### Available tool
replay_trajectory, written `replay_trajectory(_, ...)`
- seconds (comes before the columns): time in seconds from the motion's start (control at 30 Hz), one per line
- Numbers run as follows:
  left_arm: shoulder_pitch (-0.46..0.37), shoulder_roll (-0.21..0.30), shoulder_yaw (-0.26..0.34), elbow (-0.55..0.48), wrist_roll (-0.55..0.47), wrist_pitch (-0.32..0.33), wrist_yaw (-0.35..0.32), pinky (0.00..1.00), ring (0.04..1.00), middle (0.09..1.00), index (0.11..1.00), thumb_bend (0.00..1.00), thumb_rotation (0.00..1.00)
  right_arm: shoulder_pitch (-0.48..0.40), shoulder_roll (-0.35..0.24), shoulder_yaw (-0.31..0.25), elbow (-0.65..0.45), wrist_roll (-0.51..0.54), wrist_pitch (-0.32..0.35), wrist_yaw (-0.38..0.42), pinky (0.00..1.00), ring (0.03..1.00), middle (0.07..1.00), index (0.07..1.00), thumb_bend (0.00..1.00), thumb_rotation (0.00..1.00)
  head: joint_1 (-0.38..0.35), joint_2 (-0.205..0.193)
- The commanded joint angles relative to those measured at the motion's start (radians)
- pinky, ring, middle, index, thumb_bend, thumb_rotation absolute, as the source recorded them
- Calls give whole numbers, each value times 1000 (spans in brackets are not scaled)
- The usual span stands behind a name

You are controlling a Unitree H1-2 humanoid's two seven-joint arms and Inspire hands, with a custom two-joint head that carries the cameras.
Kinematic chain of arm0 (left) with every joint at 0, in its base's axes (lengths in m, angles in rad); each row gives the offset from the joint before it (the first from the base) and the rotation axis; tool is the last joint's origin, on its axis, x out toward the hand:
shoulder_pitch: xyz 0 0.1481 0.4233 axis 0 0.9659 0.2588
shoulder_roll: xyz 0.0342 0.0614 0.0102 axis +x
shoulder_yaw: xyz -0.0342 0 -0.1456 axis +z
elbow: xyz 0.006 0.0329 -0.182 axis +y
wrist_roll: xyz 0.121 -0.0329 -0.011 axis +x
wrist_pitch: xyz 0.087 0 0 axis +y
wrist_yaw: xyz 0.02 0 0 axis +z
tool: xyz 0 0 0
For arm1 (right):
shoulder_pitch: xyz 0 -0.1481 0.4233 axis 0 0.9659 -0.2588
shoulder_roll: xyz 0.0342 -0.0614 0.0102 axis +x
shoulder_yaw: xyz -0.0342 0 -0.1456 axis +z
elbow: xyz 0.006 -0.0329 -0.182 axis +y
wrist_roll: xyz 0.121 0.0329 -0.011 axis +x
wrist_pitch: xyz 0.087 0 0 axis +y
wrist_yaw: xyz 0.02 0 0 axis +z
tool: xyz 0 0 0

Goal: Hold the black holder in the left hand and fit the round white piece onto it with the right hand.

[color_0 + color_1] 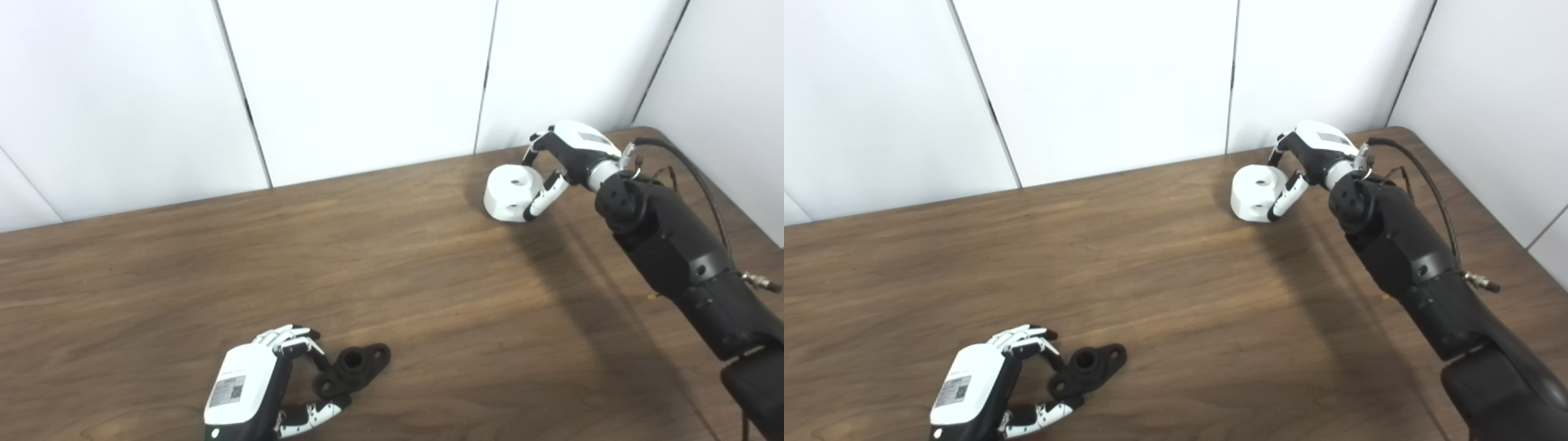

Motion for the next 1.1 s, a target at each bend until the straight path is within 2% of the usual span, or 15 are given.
replay_trajectory(0.0,30,6,-16,21,21,31,-56,814,824,758,487,518,46,-40,-14,-11,-11,-8,-27,-34,959,1000,886,485,525,140,2,1)
replay_trajectory(0.47,25,-3,-16,34,23,32,-58,818,827,762,487,518,46,-43,-21,-19,-6,7,-37,-35,988,1000,886,486,524,140,11,-3)
replay_trajectory(0.67,19,-9,-21,42,32,35,-59,814,826,761,488,519,46,-35,-33,-21,-79,7,-22,0,999,1000,892,486,524,141,27,-5)
replay_trajectory(1.07,12,-24,-36,58,52,43,-44,818,831,763,488,519,46,-20,-62,-2,-408,-33,120,252,1000,1000,877,487,524,143,62,2)
